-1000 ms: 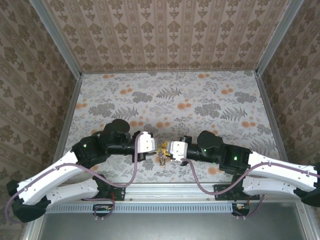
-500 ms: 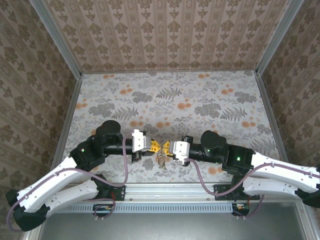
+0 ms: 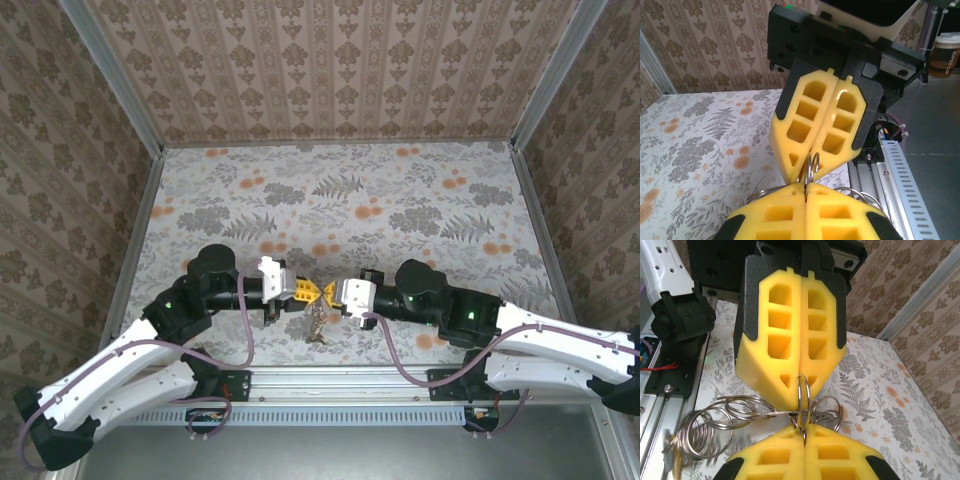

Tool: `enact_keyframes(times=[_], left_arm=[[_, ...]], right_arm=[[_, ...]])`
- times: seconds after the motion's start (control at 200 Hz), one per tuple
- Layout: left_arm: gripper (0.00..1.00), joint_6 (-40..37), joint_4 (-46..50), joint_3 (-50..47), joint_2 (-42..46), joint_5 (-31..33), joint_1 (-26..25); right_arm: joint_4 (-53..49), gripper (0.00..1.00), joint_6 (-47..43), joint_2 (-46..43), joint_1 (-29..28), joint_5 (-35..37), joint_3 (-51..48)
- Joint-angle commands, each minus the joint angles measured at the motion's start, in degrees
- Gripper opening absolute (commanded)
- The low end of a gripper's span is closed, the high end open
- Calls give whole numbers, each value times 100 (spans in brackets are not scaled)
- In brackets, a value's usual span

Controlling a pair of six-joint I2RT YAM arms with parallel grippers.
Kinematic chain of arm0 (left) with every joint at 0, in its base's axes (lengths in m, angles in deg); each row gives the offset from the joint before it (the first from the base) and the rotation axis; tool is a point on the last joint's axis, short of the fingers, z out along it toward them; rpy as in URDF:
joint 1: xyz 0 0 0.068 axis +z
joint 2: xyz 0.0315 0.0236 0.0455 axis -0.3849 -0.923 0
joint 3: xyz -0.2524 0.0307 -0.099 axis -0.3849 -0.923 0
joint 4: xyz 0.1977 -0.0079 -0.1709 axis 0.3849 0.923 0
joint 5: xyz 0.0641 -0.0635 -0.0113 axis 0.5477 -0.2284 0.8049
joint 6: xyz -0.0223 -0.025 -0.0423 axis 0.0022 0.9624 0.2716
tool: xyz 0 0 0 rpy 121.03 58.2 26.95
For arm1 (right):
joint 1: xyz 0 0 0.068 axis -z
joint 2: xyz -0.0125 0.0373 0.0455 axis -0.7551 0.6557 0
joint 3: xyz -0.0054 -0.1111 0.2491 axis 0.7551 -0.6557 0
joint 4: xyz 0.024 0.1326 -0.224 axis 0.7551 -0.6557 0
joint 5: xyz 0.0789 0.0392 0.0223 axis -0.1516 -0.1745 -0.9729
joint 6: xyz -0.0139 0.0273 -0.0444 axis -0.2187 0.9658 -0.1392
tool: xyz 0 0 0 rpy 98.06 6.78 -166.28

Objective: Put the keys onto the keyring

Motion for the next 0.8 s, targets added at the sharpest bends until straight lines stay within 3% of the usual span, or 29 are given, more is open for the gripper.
enact_keyframes(times=[0.0, 0.25, 0.535, 0.795], left_arm=[[0, 169, -975, 66, 101, -514, -53], [0, 182, -991, 70, 127, -552, -20], [0, 191, -937, 55, 170, -550, 52], [0, 253, -966, 14, 172, -692, 151]], right_arm=[[55, 4, 115, 144, 16, 168, 111], [80, 7, 128, 89, 50, 198, 72], [175, 31, 158, -346, 50, 258, -59], [561, 32, 356, -962, 104, 152, -277]])
